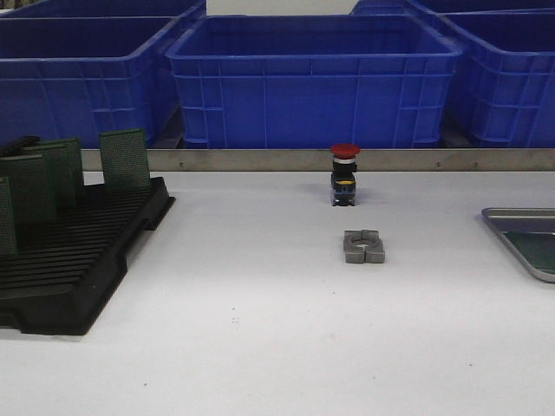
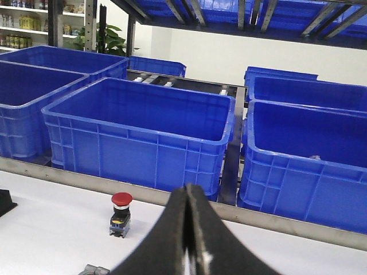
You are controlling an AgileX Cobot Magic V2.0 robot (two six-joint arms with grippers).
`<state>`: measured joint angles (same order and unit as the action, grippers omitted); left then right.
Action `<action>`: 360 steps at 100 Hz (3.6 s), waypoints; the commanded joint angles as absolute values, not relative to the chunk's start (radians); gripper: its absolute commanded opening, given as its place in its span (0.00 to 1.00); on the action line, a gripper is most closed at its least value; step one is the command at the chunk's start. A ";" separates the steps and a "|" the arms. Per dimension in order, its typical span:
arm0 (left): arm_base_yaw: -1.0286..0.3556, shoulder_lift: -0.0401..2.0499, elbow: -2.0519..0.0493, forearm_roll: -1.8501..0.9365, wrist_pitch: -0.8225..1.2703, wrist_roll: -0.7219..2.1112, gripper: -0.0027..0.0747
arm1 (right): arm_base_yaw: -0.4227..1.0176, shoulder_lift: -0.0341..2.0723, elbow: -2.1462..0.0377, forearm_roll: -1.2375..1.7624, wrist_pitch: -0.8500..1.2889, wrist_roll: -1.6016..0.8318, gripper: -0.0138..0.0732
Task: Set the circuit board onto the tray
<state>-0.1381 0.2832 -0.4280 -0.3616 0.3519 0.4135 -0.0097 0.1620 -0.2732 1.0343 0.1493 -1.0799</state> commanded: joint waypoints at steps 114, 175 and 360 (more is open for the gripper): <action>-0.138 0.292 -0.453 -0.383 0.244 0.402 0.01 | -0.009 0.172 -0.295 1.053 0.095 -1.087 0.08; -0.138 0.071 -0.253 0.165 0.123 -0.192 0.01 | -0.009 0.172 -0.295 1.053 0.095 -1.087 0.08; -0.138 -0.042 0.007 0.103 0.007 -0.189 0.01 | -0.009 0.172 -0.295 1.053 0.094 -1.087 0.08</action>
<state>-0.1381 -0.0058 0.0084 0.1139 0.0852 -0.1809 -0.0097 0.1620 -0.2732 1.0356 0.1435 -1.0816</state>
